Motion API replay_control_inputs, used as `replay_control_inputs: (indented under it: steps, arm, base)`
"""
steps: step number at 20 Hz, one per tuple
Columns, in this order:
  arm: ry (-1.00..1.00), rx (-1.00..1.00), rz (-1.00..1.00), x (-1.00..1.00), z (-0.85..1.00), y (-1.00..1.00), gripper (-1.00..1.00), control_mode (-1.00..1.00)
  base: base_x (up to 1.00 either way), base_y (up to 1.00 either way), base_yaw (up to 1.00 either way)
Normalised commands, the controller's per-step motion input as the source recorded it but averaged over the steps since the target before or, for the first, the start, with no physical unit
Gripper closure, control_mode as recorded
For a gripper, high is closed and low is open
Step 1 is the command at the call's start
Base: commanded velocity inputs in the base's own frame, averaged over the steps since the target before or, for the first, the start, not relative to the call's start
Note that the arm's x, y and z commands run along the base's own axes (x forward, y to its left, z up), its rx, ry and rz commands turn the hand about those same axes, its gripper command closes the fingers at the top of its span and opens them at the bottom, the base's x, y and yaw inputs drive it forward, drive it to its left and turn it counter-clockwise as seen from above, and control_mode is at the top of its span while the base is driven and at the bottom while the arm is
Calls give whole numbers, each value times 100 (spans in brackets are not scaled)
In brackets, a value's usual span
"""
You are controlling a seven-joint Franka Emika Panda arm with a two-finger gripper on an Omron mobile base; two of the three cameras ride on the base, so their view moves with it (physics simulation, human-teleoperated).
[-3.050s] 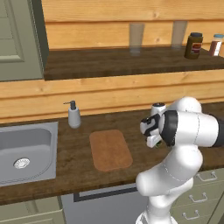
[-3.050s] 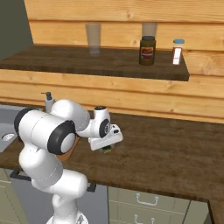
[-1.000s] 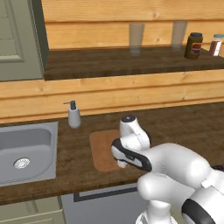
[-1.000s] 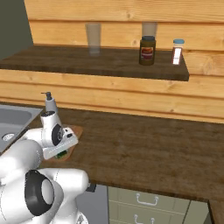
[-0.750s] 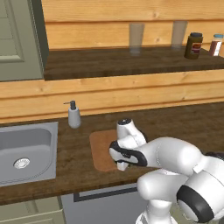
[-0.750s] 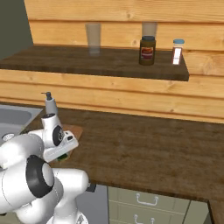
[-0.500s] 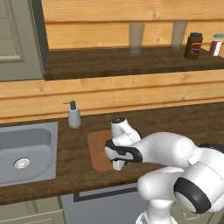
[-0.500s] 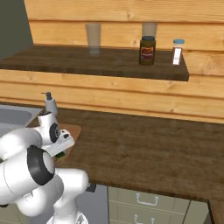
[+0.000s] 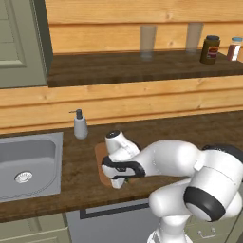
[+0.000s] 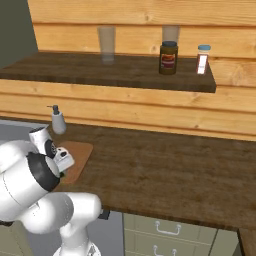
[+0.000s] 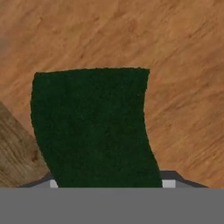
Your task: Pick up the sponge from the counter and clean the cutting board by briefly scrubbing or pressing down on the cutting board. Once finished, release the sponge.
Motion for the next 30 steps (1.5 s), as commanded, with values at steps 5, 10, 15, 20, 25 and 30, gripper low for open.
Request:
replay_control_inputs:
  steps: [5, 10, 15, 20, 25, 30]
  arm:
    - [-5, 0, 3, 13, -19, 42, 100, -100]
    - [-2, 0, 0, 10, 0, 79, 100, -100]
    - [0, 0, 0, 13, 0, 75, 100, -100]
    - [-1, 0, 0, 4, 27, 38, 100, -100]
    - [0, 0, 0, 2, 11, 39, 100, -100]
    - [0, 0, 0, 12, -21, 1, 100, -100]
  base:
    - [0, 0, 0]
    - [0, 0, 0]
    - [0, 0, 0]
    - [0, 0, 0]
    - [0, 0, 0]
    - [0, 0, 0]
